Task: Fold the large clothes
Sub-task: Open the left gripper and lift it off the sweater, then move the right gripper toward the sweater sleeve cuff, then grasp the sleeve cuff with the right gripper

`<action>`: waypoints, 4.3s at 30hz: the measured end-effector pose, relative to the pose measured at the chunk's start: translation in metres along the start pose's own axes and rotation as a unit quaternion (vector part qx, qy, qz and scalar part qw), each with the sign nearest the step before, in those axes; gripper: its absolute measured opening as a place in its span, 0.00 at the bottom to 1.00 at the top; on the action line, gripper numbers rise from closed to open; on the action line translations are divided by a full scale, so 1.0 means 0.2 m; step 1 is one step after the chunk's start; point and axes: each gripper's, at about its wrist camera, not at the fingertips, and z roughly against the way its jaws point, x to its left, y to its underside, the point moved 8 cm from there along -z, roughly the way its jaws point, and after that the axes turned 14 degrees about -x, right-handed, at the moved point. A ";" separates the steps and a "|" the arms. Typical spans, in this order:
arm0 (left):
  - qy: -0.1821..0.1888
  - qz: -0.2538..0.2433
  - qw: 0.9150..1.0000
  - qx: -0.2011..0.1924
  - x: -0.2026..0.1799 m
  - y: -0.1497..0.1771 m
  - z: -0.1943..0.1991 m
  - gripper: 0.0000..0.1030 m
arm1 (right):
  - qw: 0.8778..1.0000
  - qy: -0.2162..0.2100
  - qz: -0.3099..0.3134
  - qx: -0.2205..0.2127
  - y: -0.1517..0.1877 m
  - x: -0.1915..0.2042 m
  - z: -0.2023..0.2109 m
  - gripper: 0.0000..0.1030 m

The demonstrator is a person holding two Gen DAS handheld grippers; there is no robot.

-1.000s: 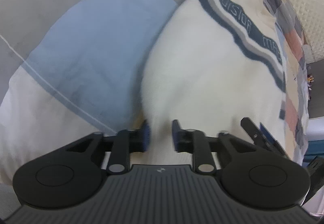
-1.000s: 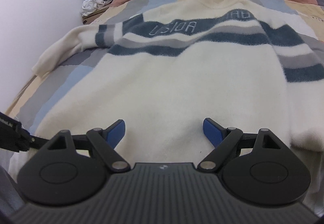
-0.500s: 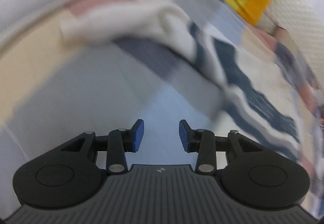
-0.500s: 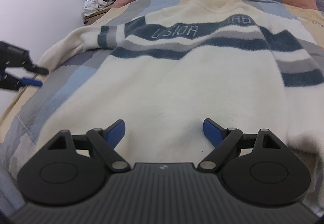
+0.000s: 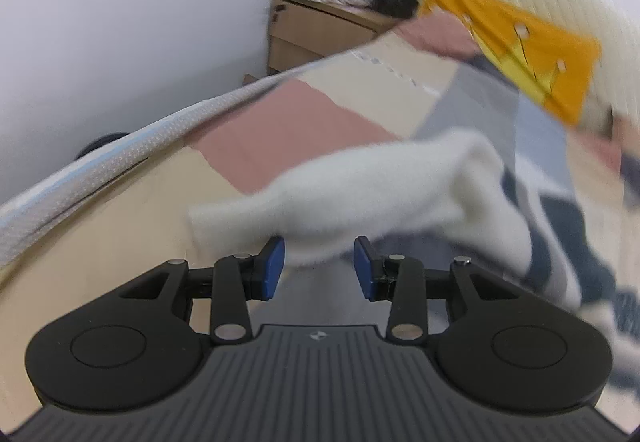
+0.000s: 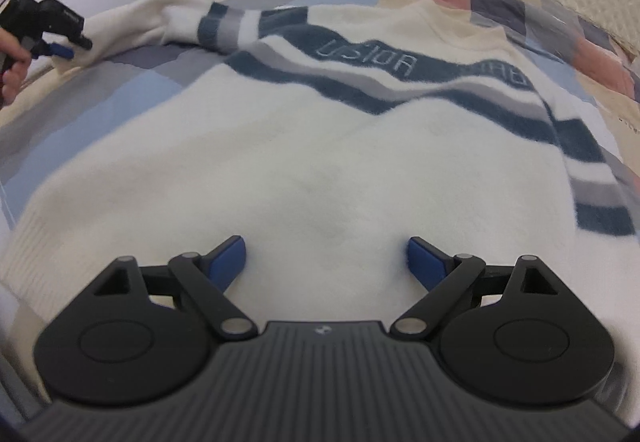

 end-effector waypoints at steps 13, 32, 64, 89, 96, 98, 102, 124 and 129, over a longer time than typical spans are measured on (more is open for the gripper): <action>-0.057 0.038 0.997 -0.023 0.25 -0.12 -0.58 0.43 | 1.000 0.010 0.004 0.012 0.00 0.02 -0.06 0.89; -0.043 -0.043 0.998 0.030 -0.02 -0.18 -0.39 0.54 | 1.000 0.020 -0.006 0.017 -0.02 0.02 -0.06 0.88; 0.285 -0.176 0.938 0.088 -1.70 0.65 1.30 0.54 | 0.969 0.146 -0.165 -0.113 -0.14 -0.60 0.35 0.86; 0.344 -0.165 0.916 0.124 -1.67 1.18 1.21 0.54 | 0.927 0.292 -0.222 -0.075 -0.05 -1.07 0.40 0.86; 0.366 -0.144 0.909 0.134 -1.68 1.20 1.25 0.54 | 0.870 0.345 -0.350 -0.039 0.17 -1.31 0.48 0.86; 0.367 -0.134 0.911 0.135 -1.67 1.19 1.25 0.54 | 0.858 0.371 -0.355 -0.027 0.22 -1.33 0.49 0.86; 0.365 -0.119 0.914 0.132 -1.64 1.16 1.23 0.54 | 0.821 0.400 -0.406 -0.006 0.34 -1.38 0.53 0.86; 0.334 -0.033 0.933 0.129 -1.48 1.06 1.17 0.54 | 0.815 0.274 -0.511 -0.011 0.36 -1.08 0.55 0.19; 0.311 -0.045 0.943 0.107 -1.45 1.03 1.16 0.54 | 0.820 0.284 -0.497 -0.029 0.23 -1.23 0.61 0.15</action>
